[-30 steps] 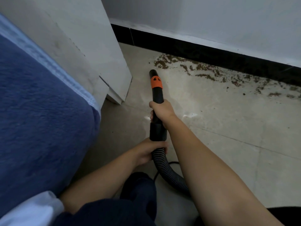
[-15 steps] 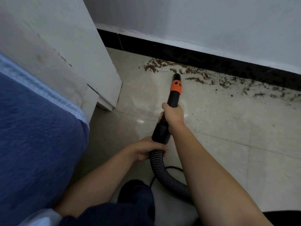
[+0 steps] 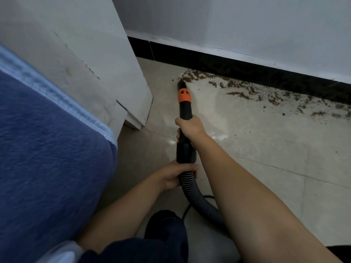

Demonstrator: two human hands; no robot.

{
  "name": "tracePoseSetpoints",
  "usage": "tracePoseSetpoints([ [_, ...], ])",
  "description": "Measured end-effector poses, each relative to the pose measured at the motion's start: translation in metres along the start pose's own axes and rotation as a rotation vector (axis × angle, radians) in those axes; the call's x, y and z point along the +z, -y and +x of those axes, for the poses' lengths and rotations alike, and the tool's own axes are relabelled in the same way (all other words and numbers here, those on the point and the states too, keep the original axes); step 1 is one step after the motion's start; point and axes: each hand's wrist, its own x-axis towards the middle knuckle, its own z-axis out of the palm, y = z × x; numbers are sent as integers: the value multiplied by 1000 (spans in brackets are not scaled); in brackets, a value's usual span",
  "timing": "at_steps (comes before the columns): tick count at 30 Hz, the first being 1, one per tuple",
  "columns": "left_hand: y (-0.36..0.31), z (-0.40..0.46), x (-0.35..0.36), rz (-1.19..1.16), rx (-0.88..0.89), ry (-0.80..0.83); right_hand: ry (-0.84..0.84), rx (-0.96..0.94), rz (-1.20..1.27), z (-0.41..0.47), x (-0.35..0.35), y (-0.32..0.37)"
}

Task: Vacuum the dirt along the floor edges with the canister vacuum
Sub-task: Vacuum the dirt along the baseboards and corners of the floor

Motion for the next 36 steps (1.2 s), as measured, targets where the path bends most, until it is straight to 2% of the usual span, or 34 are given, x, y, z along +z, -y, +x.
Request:
tracePoseSetpoints([
  [8,-24,0,-24,28,23,-77,42,40,48,14,24,26],
  [12,-23,0,-35,56,-7,-45,-15,36,83,13,29,21],
  [17,-18,3,-25,185,-80,-20,-124,12,151,8,7,1],
  [29,-11,16,16,261,-54,16,-267,43,244,-3,-44,-10],
  [36,1,21,39,277,-13,-101,-308,40,238,-8,-63,-15],
])
